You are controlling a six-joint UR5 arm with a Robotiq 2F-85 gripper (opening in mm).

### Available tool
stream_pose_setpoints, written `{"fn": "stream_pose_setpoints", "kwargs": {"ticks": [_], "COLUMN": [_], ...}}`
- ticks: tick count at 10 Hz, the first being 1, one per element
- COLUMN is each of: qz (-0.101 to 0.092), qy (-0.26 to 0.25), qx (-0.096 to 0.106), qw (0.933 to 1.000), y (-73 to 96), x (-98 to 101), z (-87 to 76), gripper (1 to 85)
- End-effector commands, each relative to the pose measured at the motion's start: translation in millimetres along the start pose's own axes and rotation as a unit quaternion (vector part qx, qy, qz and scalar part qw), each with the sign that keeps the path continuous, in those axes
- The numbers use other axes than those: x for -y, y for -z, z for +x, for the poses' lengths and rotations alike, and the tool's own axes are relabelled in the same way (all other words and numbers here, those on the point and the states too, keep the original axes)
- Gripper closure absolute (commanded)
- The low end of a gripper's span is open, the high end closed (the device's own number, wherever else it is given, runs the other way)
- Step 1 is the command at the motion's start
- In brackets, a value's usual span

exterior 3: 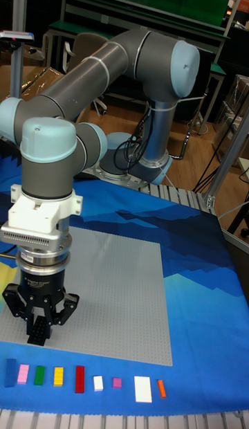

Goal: Stack small Lego blocks one on top of the other

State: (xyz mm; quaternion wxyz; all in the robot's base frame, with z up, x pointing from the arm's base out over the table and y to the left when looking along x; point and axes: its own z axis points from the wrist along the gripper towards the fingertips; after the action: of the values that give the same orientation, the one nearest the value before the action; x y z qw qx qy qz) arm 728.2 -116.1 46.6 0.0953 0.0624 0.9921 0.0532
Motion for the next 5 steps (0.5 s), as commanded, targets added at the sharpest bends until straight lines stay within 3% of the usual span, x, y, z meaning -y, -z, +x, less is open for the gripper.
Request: {"fn": "stream_pose_setpoints", "kwargs": {"ticks": [1, 5], "qz": [-0.007, 0.012], "qy": [-0.012, -0.004], "qx": [0.006, 0.006], "qw": [0.9999, 0.9999], "y": [0.4, -7.2], "x": [-6.2, 8.8], "z": [7.6, 36.4], "gripper": [76.0, 76.7]}}
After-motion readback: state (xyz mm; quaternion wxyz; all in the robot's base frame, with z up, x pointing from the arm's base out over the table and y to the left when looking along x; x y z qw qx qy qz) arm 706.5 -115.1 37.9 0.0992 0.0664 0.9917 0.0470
